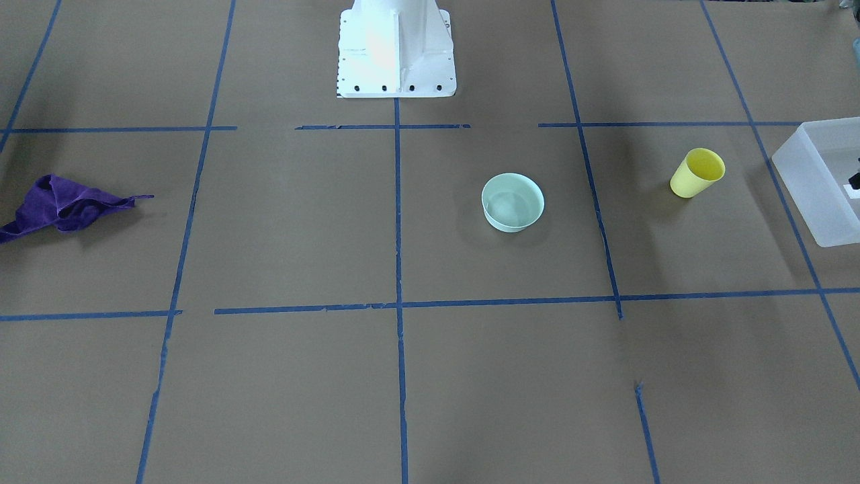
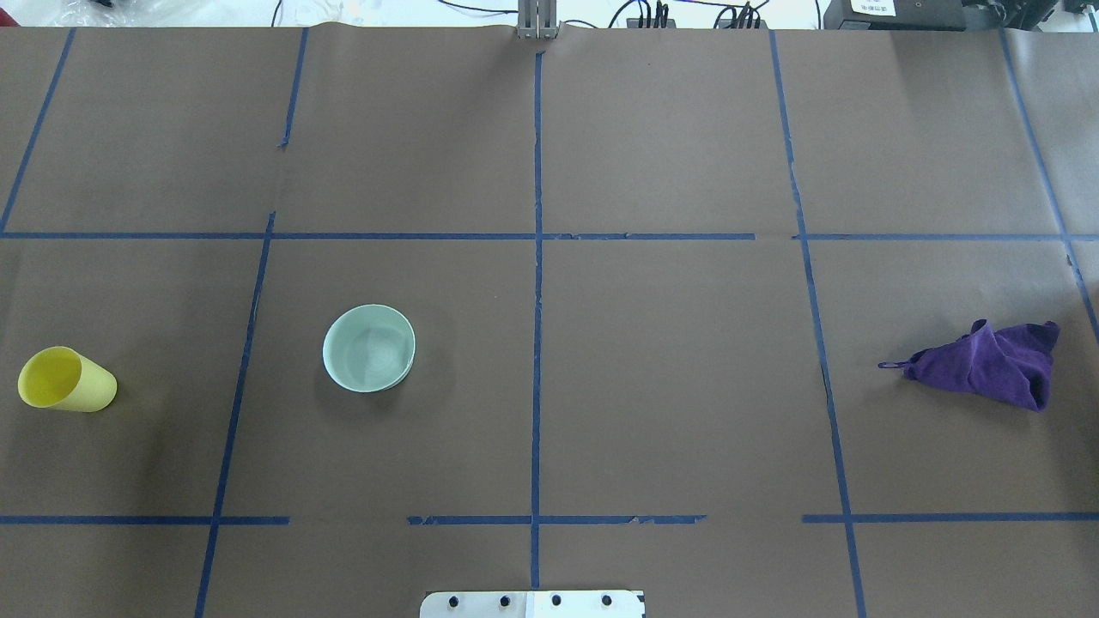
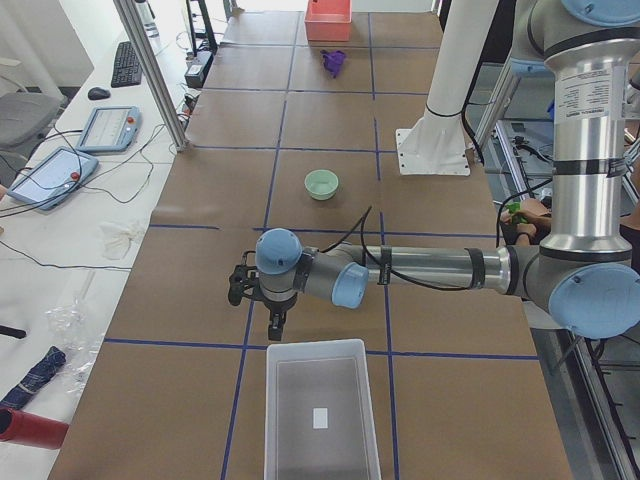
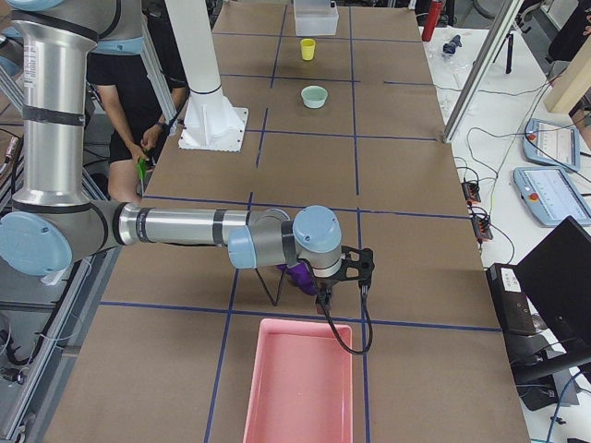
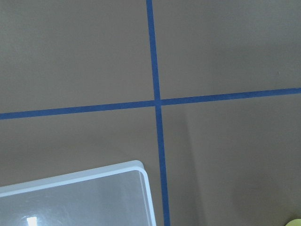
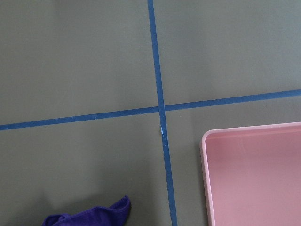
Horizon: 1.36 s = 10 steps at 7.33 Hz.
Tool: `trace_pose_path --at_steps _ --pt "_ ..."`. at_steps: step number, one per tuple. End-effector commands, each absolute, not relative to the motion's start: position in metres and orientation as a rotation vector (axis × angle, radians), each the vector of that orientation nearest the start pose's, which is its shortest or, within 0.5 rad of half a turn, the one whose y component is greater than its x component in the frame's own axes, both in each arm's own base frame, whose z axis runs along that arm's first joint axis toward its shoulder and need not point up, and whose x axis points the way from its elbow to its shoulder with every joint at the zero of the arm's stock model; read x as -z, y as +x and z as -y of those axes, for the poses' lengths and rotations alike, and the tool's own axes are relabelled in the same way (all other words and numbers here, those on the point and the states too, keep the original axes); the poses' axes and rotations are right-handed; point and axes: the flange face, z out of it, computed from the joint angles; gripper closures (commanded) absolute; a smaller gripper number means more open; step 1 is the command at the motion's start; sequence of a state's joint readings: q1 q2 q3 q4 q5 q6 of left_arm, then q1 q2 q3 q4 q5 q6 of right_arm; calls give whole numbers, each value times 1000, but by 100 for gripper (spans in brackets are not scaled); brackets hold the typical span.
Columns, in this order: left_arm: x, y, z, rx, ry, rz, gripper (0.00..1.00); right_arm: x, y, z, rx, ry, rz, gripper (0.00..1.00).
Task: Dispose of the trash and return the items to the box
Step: 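Reach the left gripper down to the yellow cup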
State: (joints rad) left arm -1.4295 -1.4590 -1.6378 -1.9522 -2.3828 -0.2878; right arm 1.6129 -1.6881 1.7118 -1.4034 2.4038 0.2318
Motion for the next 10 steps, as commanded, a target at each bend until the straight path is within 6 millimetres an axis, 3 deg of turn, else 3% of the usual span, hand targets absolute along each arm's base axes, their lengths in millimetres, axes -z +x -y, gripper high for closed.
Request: trace_pose_path --at_steps 1,4,6,8,10 --pt "-641 54 412 59 153 -938 0 -619 79 450 -176 106 845 0" --pt "-610 78 374 59 118 -977 0 -618 78 450 -175 106 847 0" --pt "-588 121 368 95 69 -971 1 -618 77 450 -174 103 860 0" --pt "-597 148 361 116 74 -972 3 -618 78 450 -175 105 860 0" --pt "-611 156 359 118 68 -961 4 -617 78 450 -173 105 862 0"
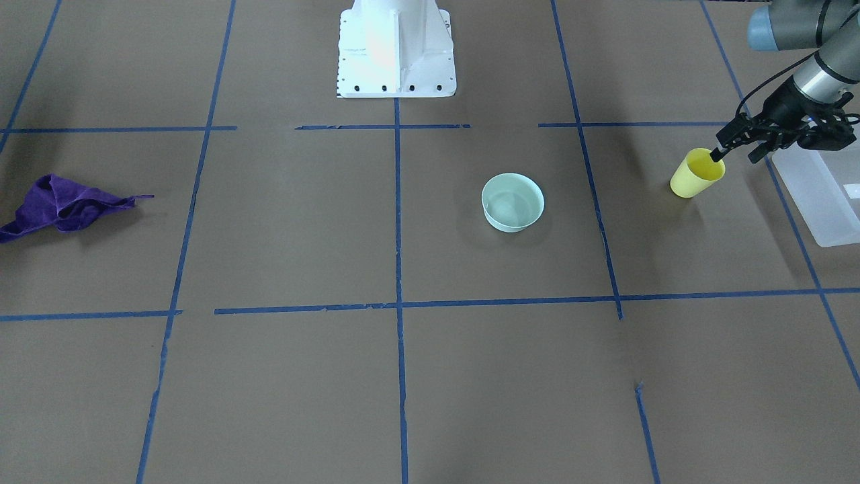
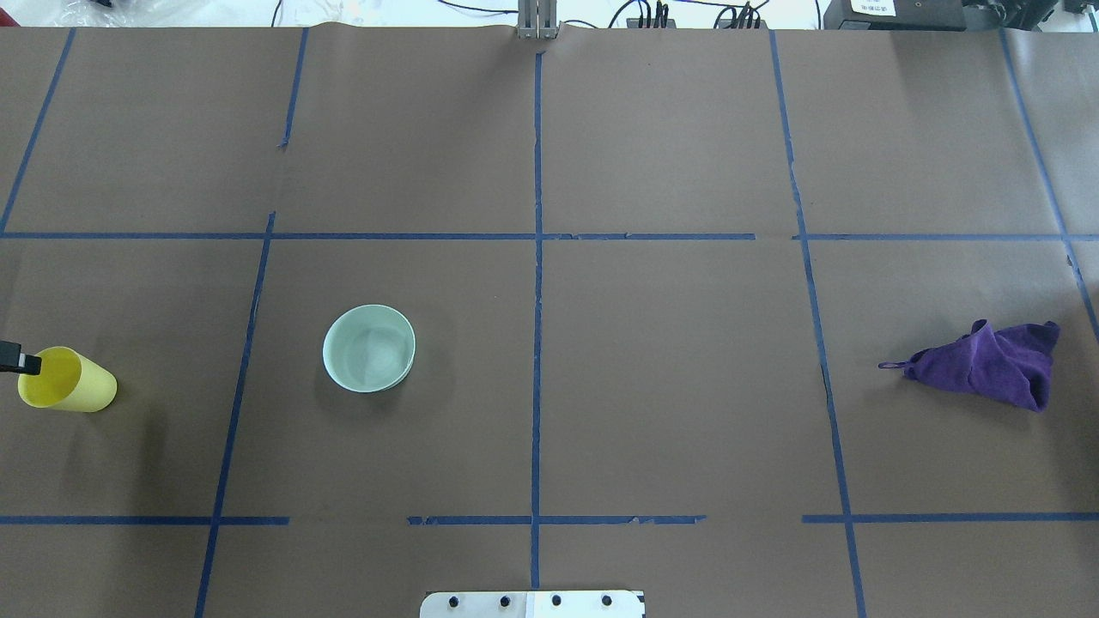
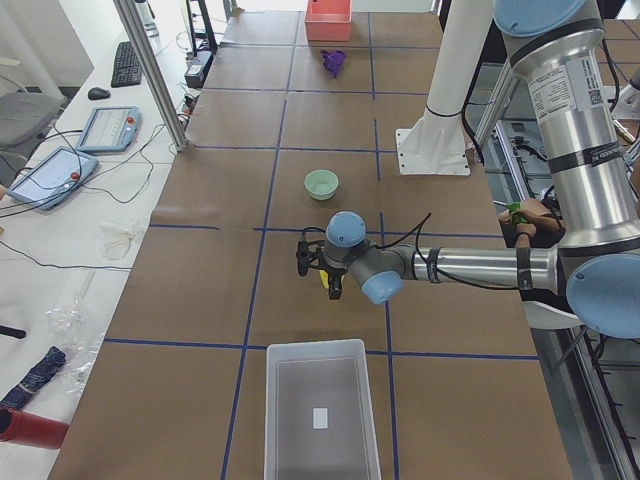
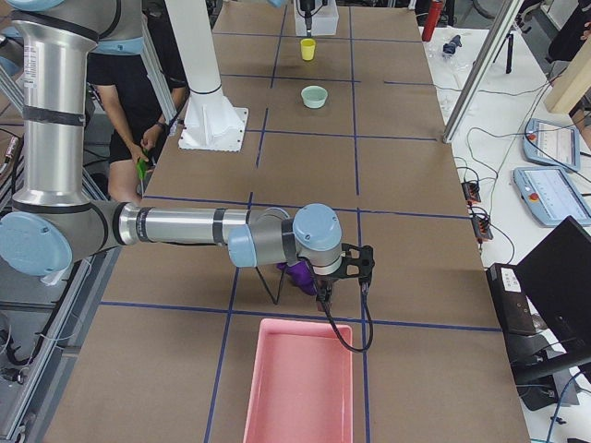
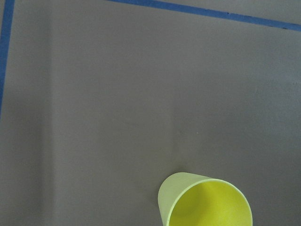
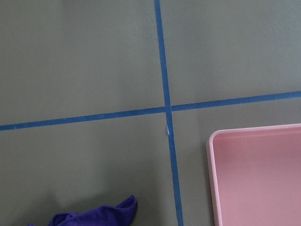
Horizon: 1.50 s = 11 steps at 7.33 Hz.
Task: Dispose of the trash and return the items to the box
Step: 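Grasp the yellow cup with the left gripper and lift it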
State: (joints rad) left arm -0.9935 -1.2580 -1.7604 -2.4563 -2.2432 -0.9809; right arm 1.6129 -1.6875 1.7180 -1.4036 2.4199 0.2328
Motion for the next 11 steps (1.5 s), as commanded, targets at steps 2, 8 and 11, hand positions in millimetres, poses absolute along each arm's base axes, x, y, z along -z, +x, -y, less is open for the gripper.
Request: trace_pose_path --at_steps 2,8,11 --pt "-614 166 356 99 55 -954 6 -617 78 450 -174 104 865 0" --pt "-610 186 365 105 62 -949 100 -615 75 451 -168 104 882 0" --pt "-582 178 362 93 70 -988 100 -593 65 458 -128 127 934 0"
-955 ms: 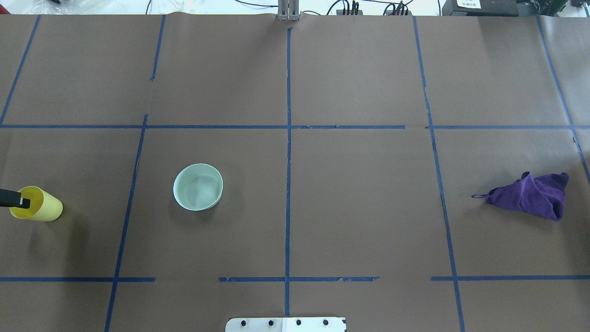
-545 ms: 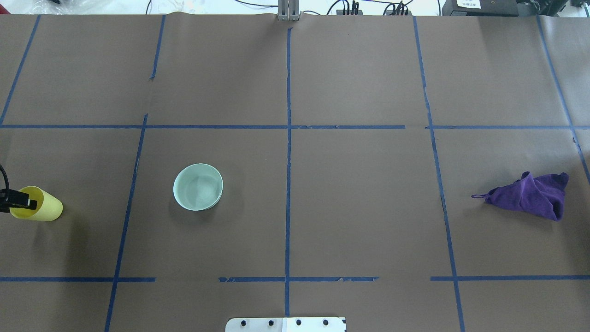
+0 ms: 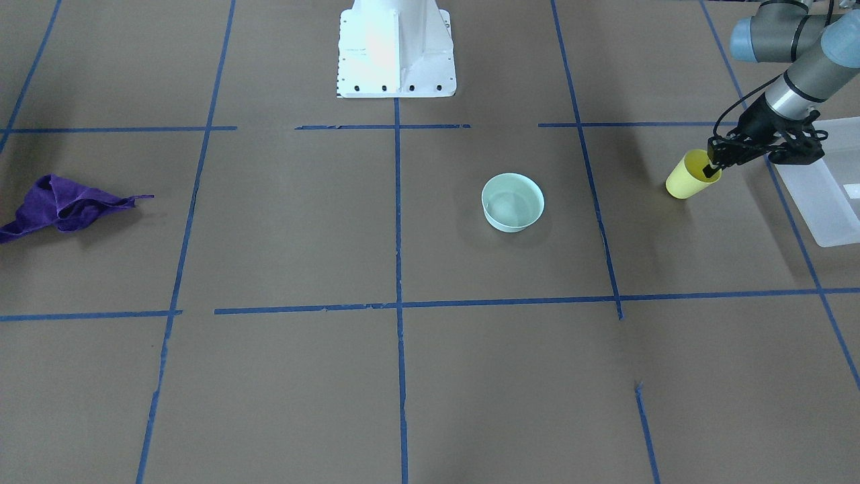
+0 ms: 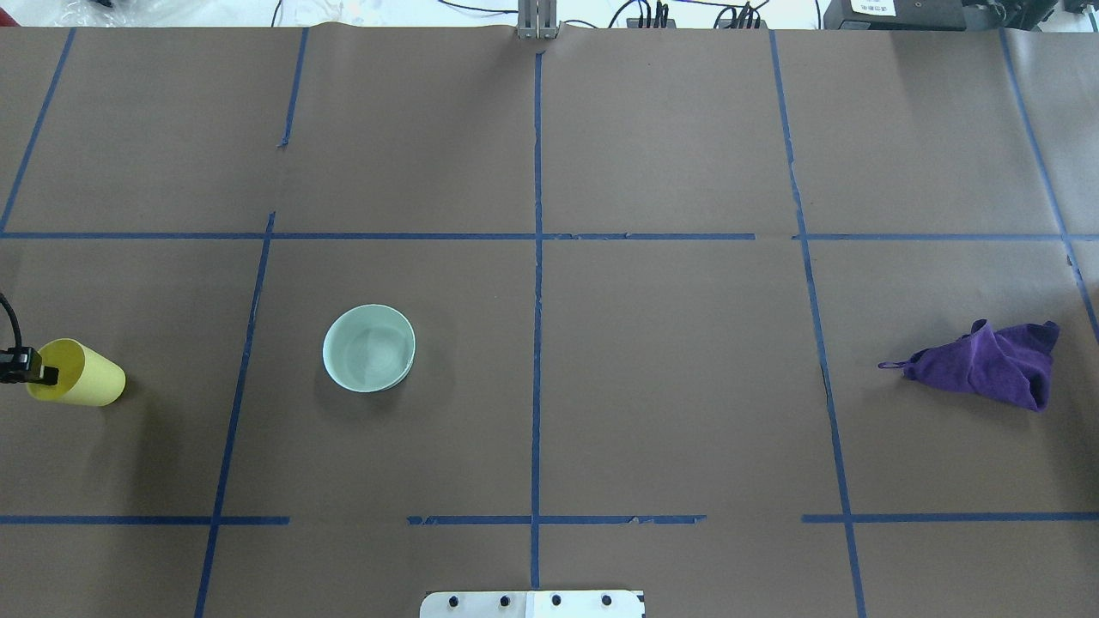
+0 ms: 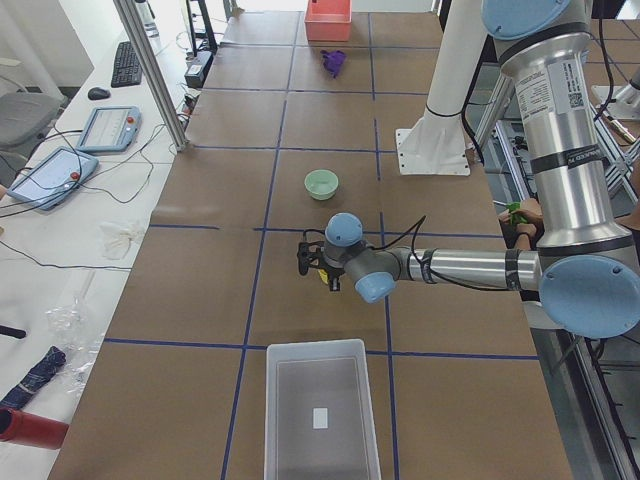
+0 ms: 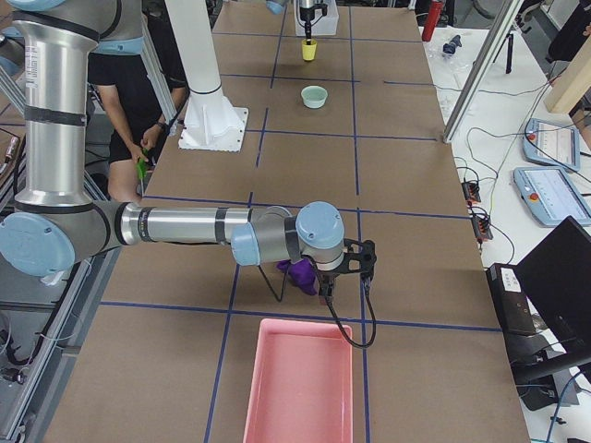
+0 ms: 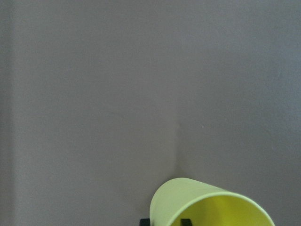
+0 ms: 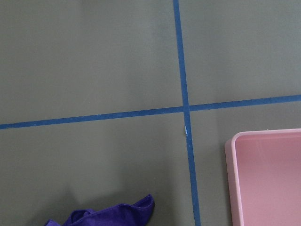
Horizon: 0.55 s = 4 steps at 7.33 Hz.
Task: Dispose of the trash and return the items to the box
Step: 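Grasp the yellow cup with the left gripper and lift it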
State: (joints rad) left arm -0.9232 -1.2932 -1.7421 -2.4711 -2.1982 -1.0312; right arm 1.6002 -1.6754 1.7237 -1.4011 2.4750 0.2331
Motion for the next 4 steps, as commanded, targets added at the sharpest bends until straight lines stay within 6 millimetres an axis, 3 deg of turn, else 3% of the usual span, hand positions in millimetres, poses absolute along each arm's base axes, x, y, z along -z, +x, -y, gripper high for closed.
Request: trace_pose_path --at_steps 1,2,3,4 --pt "-568 177 361 69 19 -1034 100 -593 64 454 -124 127 935 0" --pt "-556 165 363 80 34 -1056 100 -596 53 455 -108 113 936 0" --pt "-547 161 366 93 33 -1048 100 -591 26 456 -105 70 933 0" --pt "-525 160 367 89 36 -1042 100 -586 -4 456 -105 86 922 0"
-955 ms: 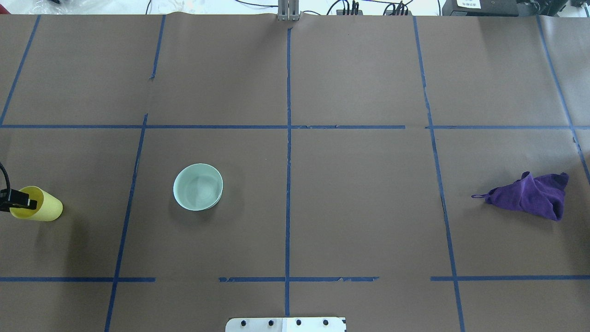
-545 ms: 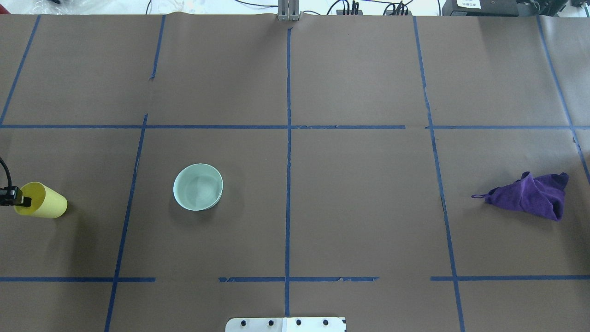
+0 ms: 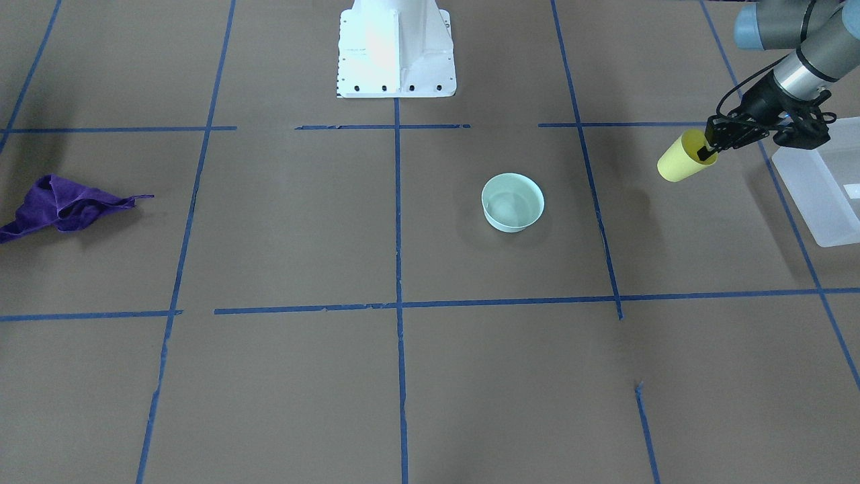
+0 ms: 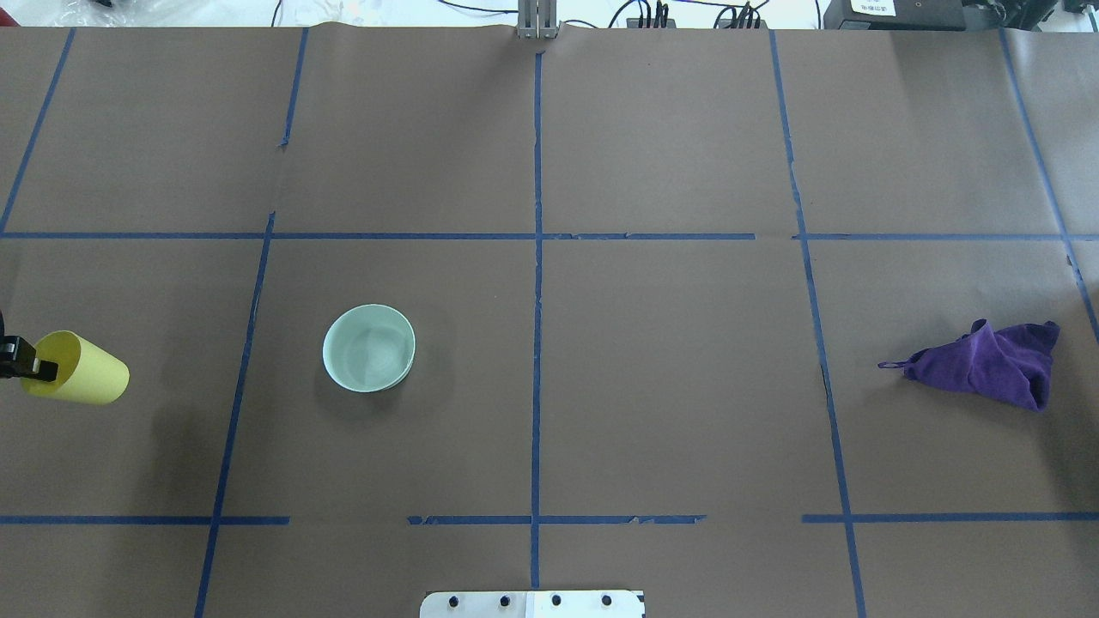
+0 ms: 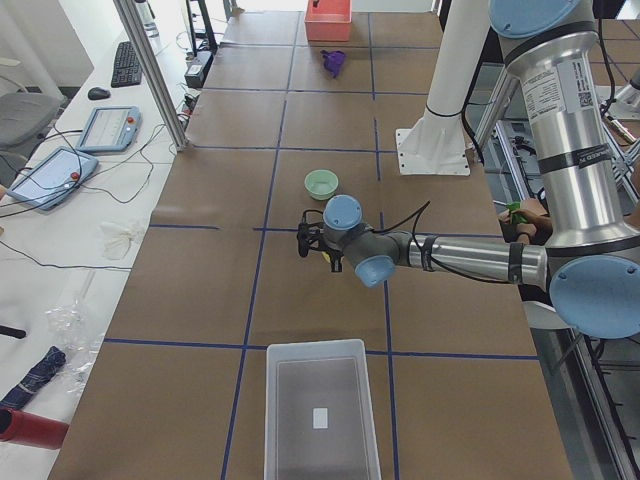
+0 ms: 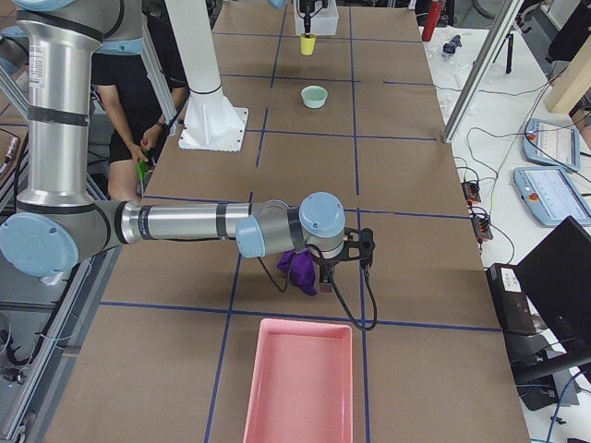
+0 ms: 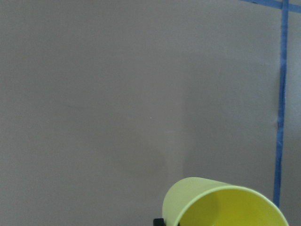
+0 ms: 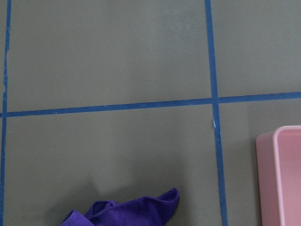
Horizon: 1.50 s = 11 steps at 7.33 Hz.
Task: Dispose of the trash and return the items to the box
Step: 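Grasp the yellow cup with the left gripper and lift it, then carry the yellow cup toward the clear bin while the right gripper grasps the purple cloth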
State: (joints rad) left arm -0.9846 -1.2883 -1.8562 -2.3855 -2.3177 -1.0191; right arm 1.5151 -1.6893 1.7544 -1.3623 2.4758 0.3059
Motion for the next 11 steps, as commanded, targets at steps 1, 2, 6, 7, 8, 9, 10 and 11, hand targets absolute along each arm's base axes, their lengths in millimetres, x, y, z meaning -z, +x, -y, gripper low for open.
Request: trace_pose_path --at_steps 1,2,6,7,8,9,10,11 --pt "-508 150 370 79 50 -1018 100 -591 -32 439 -131 127 911 0" --pt "-497 136 376 73 75 -997 100 -596 -56 417 -159 125 938 0" --pt "-487 105 387 71 153 -984 100 -604 -134 389 -172 66 898 0" --pt "-486 102 388 78 161 -985 100 -604 -152 385 -200 35 887 0" --pt "-485 99 389 81 166 -985 100 -601 -167 383 -197 20 890 0" --pt "-487 92 391 39 200 -971 100 -598 -180 386 -182 31 881 0" --pt "-484 79 405 15 223 -939 100 -599 -184 386 -175 30 876 0" --pt "-482 60 419 -9 256 -898 100 -605 -188 383 -169 17 868 0"
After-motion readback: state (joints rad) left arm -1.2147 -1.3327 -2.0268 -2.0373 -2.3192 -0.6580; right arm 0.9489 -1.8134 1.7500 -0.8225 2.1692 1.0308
